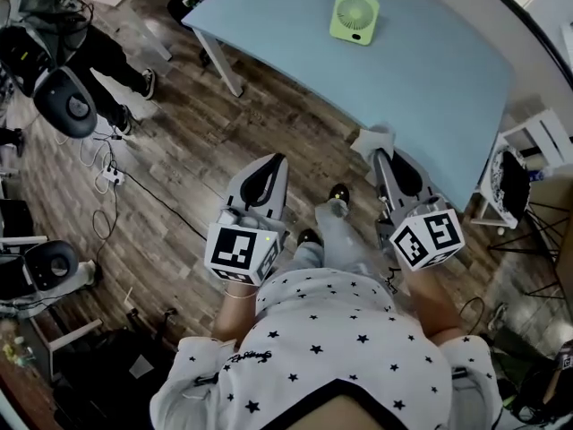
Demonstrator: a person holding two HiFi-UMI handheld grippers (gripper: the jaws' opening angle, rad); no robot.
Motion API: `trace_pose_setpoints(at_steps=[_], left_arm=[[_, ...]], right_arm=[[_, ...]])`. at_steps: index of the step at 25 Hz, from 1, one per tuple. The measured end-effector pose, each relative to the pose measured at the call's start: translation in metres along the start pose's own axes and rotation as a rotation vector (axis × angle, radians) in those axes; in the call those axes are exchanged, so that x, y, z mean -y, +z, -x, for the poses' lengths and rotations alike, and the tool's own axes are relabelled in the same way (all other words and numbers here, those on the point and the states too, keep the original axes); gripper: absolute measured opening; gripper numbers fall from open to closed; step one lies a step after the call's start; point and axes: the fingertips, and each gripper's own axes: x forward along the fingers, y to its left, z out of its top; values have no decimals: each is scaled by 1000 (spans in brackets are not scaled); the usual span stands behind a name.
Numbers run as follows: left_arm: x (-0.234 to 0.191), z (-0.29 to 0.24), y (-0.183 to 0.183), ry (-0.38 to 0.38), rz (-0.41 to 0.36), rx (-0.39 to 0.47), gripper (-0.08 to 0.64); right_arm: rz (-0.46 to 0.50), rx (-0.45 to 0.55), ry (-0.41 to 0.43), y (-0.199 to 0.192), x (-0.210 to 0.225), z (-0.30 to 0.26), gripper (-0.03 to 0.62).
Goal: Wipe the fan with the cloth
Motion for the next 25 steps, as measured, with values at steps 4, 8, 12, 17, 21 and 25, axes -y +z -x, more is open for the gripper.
trace_pose_setpoints(at_steps=[4,8,12,17,21,25], left_arm=[[-13,-19,6,10,-8,4,33],[-30,-42,17,12,-19,7,33],[-49,-71,26,13,-18,11,34],[-63,-112,32,13,-4,11,34],[-73,-143,40,24,6,5,33],[-81,-174,47,27,9,-3,34]], right_arm=[[-5,8,19,6,11,-26,34],[1,17,33,17,23,-57,34],[2,18,34,26,38,-89,34],[-6,-1,24,32,68,-121,34],[-6,-8,35,44,91,-147,34],[-10,-13,49,52,110,-173,34]])
